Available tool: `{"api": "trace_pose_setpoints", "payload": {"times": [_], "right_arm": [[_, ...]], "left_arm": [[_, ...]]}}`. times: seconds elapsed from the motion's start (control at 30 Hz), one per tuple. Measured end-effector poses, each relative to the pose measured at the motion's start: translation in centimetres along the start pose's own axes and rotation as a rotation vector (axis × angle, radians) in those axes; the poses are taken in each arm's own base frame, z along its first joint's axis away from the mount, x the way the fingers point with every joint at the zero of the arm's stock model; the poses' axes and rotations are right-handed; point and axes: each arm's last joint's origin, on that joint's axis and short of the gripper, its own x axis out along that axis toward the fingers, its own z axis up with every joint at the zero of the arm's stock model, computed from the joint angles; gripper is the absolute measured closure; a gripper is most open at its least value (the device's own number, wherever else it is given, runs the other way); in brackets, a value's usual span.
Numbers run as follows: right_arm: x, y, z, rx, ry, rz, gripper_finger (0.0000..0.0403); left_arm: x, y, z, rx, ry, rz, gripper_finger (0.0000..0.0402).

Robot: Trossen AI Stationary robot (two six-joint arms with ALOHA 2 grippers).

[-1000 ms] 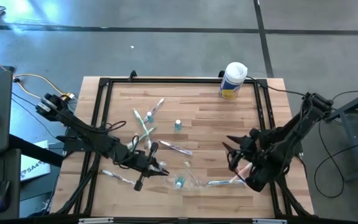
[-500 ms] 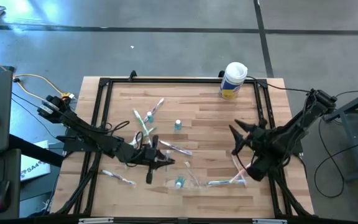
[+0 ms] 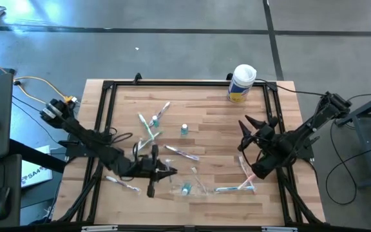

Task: Pick & Place toothbrushing station
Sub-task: Put the blue toothbrush into the transparent organizer

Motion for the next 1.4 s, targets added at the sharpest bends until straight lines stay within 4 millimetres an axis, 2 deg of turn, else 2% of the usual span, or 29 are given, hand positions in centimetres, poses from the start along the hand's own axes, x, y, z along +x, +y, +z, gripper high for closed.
{"api": "trace_pose_setpoints", "payload": {"times": [0.17, 0.33, 0.5, 0.77, 1.4], "right_arm": [[1.6, -0.4, 0.0, -0.039, 0.005, -0.087, 0.0254], [3.0, -0.8, -0.1, -0.052, 0.012, -0.166, 0.0254], [3.7, -1.1, -0.1, -0.053, 0.016, -0.211, 0.0254], [3.9, -1.1, -0.1, -0.053, 0.017, -0.217, 0.0254], [3.9, -0.8, -0.4, -0.104, 0.022, -0.218, 0.0254]], "left_arm": [[0.2, -1.2, -1.0, -0.002, -0.048, 0.025, 0.0389], [1.3, -1.2, -2.8, 0.006, -0.047, 0.041, 0.0389], [1.5, -1.4, -3.4, 0.004, -0.034, 0.015, 0.0389], [1.9, -1.6, -5.2, 0.002, 0.022, 0.014, 0.0389], [1.8, -1.4, -6.2, 0.069, 0.108, 0.013, 0.0389]]}}
